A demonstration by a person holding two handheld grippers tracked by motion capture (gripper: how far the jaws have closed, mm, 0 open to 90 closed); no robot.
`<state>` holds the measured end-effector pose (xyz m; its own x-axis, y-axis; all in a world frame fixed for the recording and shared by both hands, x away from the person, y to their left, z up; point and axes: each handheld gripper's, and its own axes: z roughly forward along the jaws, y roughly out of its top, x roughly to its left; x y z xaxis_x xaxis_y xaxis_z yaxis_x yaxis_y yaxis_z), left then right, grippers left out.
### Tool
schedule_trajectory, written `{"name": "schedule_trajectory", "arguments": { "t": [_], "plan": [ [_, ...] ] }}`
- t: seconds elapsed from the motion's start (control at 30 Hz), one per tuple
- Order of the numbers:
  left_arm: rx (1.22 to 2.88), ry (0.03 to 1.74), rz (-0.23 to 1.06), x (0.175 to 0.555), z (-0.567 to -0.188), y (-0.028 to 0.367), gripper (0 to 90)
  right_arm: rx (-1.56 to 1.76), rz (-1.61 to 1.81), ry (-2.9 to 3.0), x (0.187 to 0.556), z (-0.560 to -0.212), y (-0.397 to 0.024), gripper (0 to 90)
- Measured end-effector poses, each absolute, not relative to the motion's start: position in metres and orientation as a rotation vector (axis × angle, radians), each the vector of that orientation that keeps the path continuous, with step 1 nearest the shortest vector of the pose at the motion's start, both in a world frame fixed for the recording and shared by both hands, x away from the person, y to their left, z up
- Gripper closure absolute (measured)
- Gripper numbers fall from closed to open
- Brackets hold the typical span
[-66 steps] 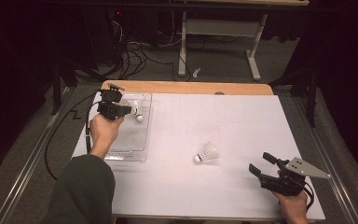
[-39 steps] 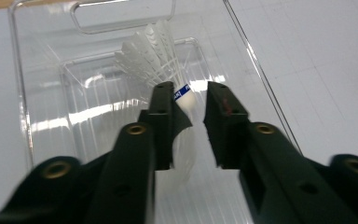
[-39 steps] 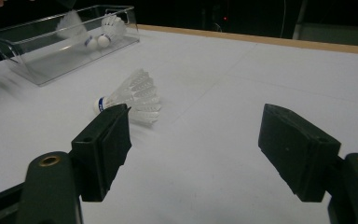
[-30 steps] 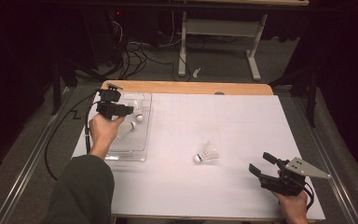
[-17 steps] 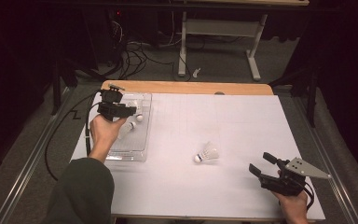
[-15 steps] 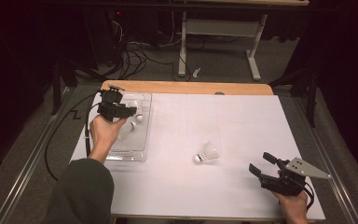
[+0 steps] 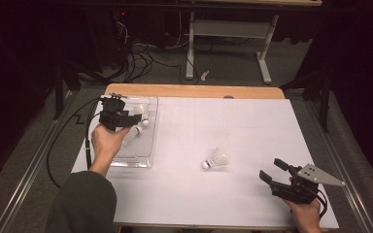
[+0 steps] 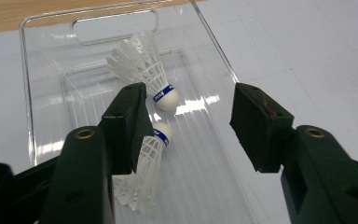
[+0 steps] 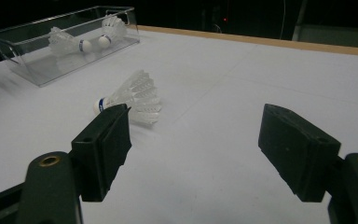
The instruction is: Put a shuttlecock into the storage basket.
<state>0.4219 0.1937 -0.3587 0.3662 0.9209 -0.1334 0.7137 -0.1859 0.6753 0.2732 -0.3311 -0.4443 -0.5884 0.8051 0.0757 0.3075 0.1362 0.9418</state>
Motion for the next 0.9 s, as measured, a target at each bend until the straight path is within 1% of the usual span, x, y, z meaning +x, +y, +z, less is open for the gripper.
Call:
{"name": "schedule_trajectory", "arguments": {
  "t": [0.37, 0.9],
  "plan": [
    [1.952, 1.365, 0.406, 0.410, -0.357, 0.192, 46.4, 1.066, 1.454, 1.965, 0.273, -0.444, -0.331, 25.6],
    [1.951, 1.301, 0.419, 0.394, -0.357, 0.186, 44.7, 1.065, 1.455, 1.963, 0.273, -0.444, -0.331, 25.6]
  ]
}}
